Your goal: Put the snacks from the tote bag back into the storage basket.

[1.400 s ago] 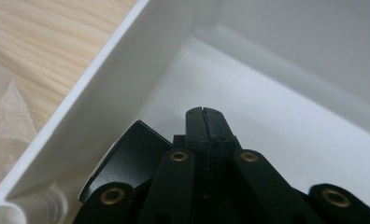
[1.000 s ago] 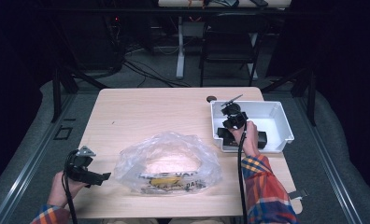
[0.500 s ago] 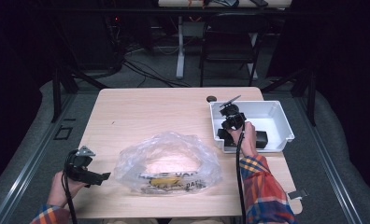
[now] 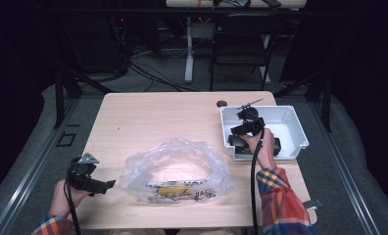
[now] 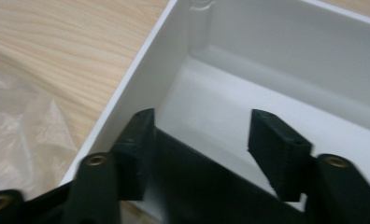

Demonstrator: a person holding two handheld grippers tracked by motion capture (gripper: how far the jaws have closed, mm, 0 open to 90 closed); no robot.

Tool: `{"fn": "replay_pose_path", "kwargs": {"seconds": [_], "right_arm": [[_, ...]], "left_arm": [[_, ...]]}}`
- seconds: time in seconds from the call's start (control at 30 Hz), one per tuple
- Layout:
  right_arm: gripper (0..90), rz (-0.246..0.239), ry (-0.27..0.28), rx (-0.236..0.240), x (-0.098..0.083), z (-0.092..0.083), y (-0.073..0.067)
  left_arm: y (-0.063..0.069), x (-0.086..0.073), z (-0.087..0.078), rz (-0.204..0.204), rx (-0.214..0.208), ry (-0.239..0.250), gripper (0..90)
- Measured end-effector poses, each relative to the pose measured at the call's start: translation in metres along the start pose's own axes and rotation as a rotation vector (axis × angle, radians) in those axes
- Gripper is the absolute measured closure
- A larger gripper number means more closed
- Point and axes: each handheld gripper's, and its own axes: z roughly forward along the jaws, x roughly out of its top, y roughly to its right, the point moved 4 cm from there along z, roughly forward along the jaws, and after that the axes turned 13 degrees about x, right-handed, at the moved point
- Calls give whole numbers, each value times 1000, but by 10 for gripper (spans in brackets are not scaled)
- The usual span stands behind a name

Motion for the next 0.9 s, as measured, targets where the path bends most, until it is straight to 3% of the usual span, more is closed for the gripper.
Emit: {"fn": "replay_pose_path", "kwargs": {"seconds": [0.27,0.43,0.57,0.7,0.9], "right_arm": [[164,-21,54,-15,-15,-52,-17],[125,-29,129,-15,-37,-79,-27],[90,-42,147,-27,-62,-96,-36],[76,-35,159,-34,-91,-103,-41],[72,-2,148,-61,-135,-100,-45]], "left_arm": [[-1,0,-2,-2,6,8,1],[-1,1,-2,-1,11,14,1],[-2,0,-2,-9,14,18,0],[-2,1,-2,-10,16,17,1],[-2,1,-1,-12,23,20,1]]}}
